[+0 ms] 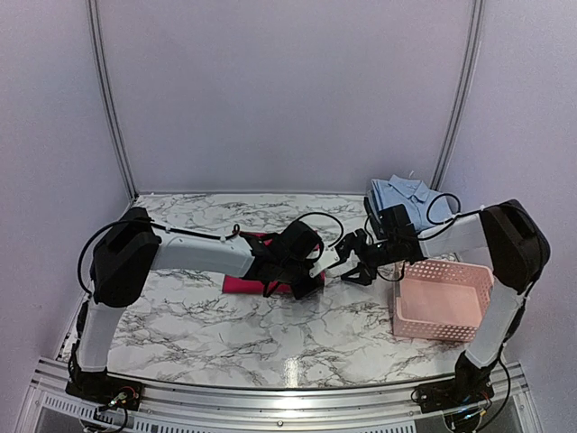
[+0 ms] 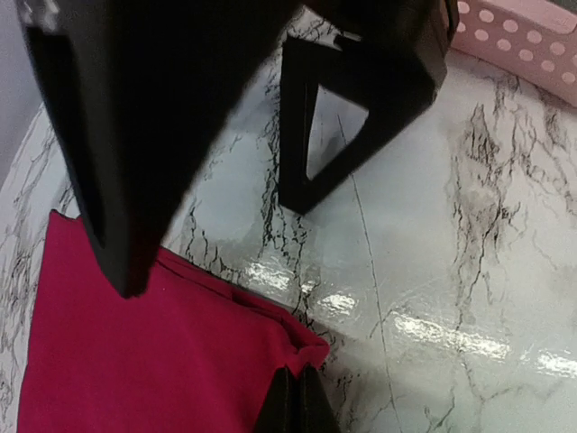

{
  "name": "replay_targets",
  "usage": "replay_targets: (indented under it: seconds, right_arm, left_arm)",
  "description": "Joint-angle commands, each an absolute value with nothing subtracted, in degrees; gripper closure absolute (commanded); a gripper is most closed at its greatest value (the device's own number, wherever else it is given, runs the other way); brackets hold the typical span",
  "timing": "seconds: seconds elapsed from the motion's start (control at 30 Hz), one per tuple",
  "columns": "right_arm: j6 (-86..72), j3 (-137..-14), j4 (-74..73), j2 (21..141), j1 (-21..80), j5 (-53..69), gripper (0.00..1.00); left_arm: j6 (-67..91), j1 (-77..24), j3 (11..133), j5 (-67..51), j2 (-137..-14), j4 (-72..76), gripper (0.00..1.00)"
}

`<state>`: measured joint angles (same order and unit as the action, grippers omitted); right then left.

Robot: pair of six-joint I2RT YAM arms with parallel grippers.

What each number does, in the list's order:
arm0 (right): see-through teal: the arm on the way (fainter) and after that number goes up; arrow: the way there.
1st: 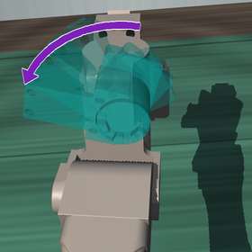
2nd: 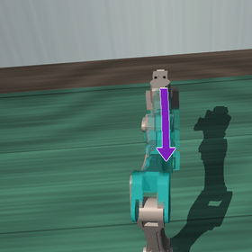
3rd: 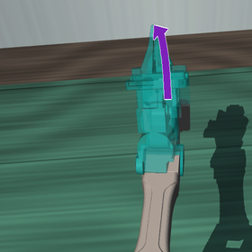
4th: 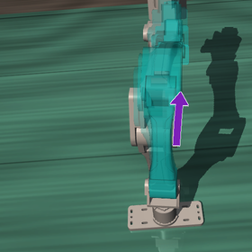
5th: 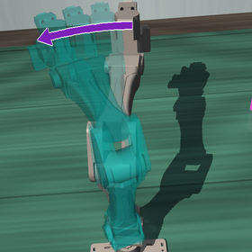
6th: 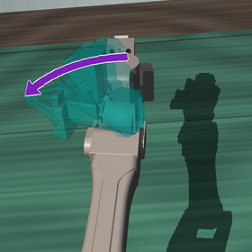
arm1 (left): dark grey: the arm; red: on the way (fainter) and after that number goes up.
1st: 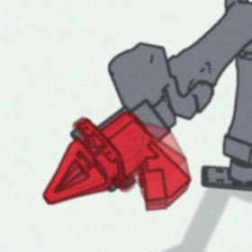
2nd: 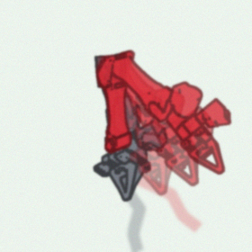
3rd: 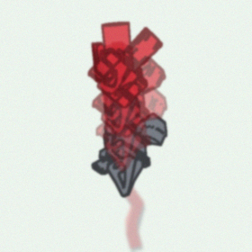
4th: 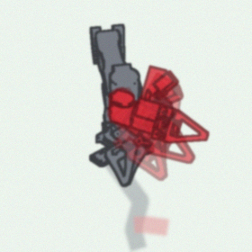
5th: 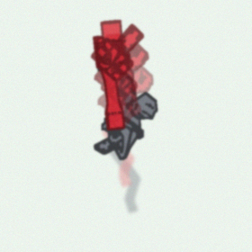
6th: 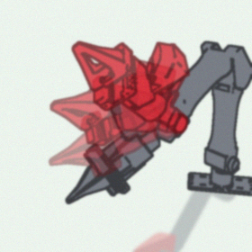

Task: Fold and stack the mixed laundry pile
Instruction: Pick up the square-folded T-shirt from the center of the board.

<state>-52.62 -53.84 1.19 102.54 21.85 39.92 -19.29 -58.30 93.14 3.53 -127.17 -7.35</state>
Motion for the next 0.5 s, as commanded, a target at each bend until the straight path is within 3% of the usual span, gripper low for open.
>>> replay_targets:
  seconds: [0.0, 0.2, 0.47]
  right_arm:
    - [-60.64, -54.13, 9.32, 105.78, 24.30, 39.72, 0.13]
    - [-66.94, -56.01, 16.60, 110.88, 25.86, 40.12, 0.16]
    - [-71.52, -61.91, 18.72, 117.15, 26.84, 40.17, 0.28]
  left_arm:
    - [-15.66, -57.66, 90.98, 0.31, -121.72, -1.99, 1.00]
    - [-15.73, -57.66, 90.44, -2.57, -120.19, -1.60, 1.00]
    - [-15.64, -57.66, 89.77, -6.50, -118.73, -1.50, 1.00]
